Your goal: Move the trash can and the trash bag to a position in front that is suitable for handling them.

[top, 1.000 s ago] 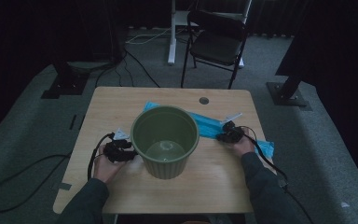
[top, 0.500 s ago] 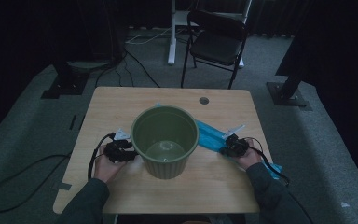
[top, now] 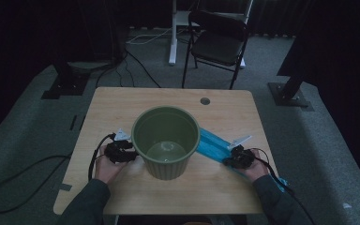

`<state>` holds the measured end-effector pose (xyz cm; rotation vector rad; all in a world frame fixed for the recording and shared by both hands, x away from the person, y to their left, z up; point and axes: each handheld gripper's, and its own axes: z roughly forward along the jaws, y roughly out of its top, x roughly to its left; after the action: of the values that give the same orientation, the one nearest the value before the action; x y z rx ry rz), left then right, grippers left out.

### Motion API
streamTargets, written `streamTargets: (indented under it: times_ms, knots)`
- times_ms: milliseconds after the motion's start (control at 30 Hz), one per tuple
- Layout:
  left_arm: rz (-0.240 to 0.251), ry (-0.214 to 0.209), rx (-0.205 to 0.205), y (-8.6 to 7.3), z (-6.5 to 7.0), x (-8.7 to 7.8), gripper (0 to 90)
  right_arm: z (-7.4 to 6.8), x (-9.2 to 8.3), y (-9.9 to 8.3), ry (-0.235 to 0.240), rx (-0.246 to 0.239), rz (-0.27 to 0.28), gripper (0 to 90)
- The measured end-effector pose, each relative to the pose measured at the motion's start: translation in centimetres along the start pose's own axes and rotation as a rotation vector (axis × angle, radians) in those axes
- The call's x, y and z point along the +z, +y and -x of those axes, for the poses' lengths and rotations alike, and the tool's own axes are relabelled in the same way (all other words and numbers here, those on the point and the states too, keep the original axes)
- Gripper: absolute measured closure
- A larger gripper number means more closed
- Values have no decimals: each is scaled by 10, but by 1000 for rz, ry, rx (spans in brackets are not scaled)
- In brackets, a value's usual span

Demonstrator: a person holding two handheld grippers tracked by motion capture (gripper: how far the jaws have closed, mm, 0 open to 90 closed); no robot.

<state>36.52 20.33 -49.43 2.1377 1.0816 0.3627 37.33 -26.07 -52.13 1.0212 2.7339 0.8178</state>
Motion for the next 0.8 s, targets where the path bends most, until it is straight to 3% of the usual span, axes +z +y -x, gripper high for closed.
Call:
streamTargets:
  times_ms: [100,300,800]
  knots:
    - [1,0,-1,0,0,0,493,-3,-2,0,11,3,37,708]
    - [5,2,-4,0,-1,0,492,-9,-16,15,5,2,115,596]
    - [14,6,-8,1,-2,-1,492,-12,-35,71,-36,-19,238,559]
